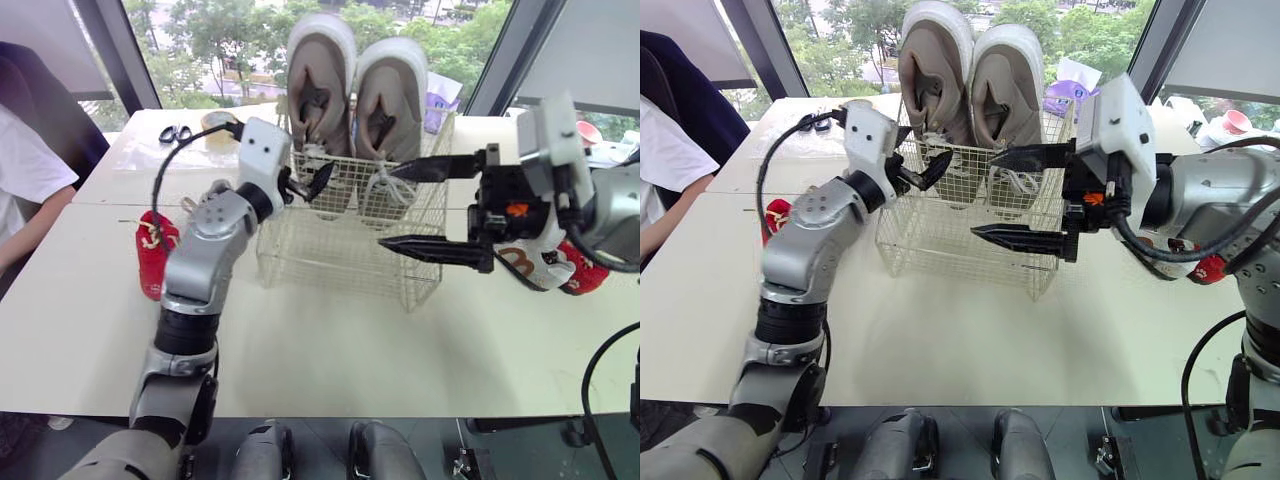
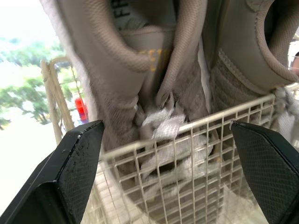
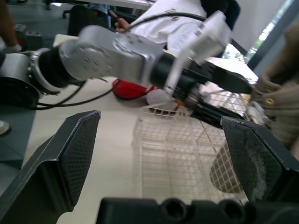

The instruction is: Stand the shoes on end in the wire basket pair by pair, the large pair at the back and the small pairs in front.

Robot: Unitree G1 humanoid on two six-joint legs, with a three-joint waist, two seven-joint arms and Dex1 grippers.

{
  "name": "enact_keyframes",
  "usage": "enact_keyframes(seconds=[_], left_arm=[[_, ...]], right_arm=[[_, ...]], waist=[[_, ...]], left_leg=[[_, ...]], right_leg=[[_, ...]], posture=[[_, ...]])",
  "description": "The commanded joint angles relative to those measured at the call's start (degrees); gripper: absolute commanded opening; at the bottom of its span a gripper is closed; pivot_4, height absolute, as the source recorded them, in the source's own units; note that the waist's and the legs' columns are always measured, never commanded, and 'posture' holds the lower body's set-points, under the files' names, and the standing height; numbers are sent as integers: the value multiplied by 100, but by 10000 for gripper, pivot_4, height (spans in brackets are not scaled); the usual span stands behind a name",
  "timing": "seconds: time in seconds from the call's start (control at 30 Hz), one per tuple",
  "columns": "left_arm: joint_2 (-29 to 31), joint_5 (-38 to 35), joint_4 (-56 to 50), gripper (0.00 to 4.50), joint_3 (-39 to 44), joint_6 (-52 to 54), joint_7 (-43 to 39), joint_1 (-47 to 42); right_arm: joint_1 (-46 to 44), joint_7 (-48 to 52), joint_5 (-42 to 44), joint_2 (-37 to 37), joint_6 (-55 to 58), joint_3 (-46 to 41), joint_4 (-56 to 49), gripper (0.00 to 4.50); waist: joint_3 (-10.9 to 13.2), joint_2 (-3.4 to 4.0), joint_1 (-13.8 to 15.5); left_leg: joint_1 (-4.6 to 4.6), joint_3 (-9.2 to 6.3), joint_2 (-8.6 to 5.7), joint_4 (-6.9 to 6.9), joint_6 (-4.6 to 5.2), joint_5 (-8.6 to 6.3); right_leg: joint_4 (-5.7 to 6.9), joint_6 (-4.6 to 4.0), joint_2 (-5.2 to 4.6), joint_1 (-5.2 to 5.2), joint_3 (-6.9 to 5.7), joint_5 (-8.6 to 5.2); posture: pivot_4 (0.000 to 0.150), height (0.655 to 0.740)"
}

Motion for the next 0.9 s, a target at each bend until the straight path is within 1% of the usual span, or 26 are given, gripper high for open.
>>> enact_keyframes(seconds=[0.03,0.17,0.23,0.3,0.33,0.43,0.47,0.6,0.7,0.8,0.9], left_arm=[[534,-645,-723,44075,502,621,-385,-246],[1232,-1436,-861,44075,1043,1332,-817,-501],[1581,-2117,-827,44075,1347,1823,-1249,-552],[1931,-2767,-782,44075,1585,2208,-1752,-454],[2068,-2971,-766,44075,1633,2309,-1919,-399],[2577,-3748,-930,44075,1641,2490,-2863,-23],[2672,-3927,-962,44075,1626,2508,-3035,53],[2866,-4190,-977,44075,1431,2368,-3376,245],[2884,-4270,-1016,44075,1285,2252,-3475,322],[2873,-4297,-1123,44075,1174,2155,-3418,442],[2896,-4315,-1180,44075,1127,2088,-3302,514]], right_arm=[[-4,-241,-113,-236,3,-541,245,45000],[243,-622,-494,-520,82,-922,722,45000],[517,-782,-702,-660,168,-1107,942,45000],[914,-959,-1021,-809,253,-1247,1230,45000],[1066,-1014,-1166,-866,255,-1275,1328,45000],[1784,-1205,-1746,-968,219,-1459,2038,45000],[1942,-1236,-1850,-963,210,-1512,2256,45000],[2474,-1030,-2106,-884,17,-1600,2934,45000],[2703,-827,-2293,-819,-219,-1429,3298,45000],[2635,-801,-2626,-678,-640,-1175,3993,45000],[2500,-623,-2735,-591,-827,-1028,4396,45000]], waist=[[1,0,-1],[1,0,16],[1,0,8],[1,0,1],[1,0,2],[1,1,-4],[1,1,3],[1,1,1],[1,3,-10],[1,3,-26],[2,6,-21]], left_leg=[[-2,0,0,0,-2,1],[-7,1,0,0,-10,6],[-7,3,-1,0,-12,7],[-6,5,-2,0,-30,17],[-6,5,-1,0,-37,21],[-5,8,-1,-1,-42,24],[-4,9,0,-1,-44,25],[-4,10,-2,-1,-47,27],[3,11,-1,-2,-46,27],[5,11,0,-3,-46,27],[5,12,0,-3,-47,27]], right_leg=[[0,0,1,-3,0,0],[-2,0,1,-6,-1,0],[-4,1,1,-3,0,0],[-6,1,0,-2,1,-1],[-5,2,1,-3,1,-1],[-4,2,2,-5,1,-2],[-3,2,3,-5,1,-2],[-3,2,3,-4,3,-2],[-2,3,8,-2,9,-2],[-2,3,11,-2,12,-2],[-1,3,11,-2,15,-2]], posture=[[1500,7400],[1500,7400],[1500,7400],[1500,7400],[1500,7400],[1500,7400],[1500,7400],[1500,7400],[1500,7400],[1500,7400],[1500,7400]])
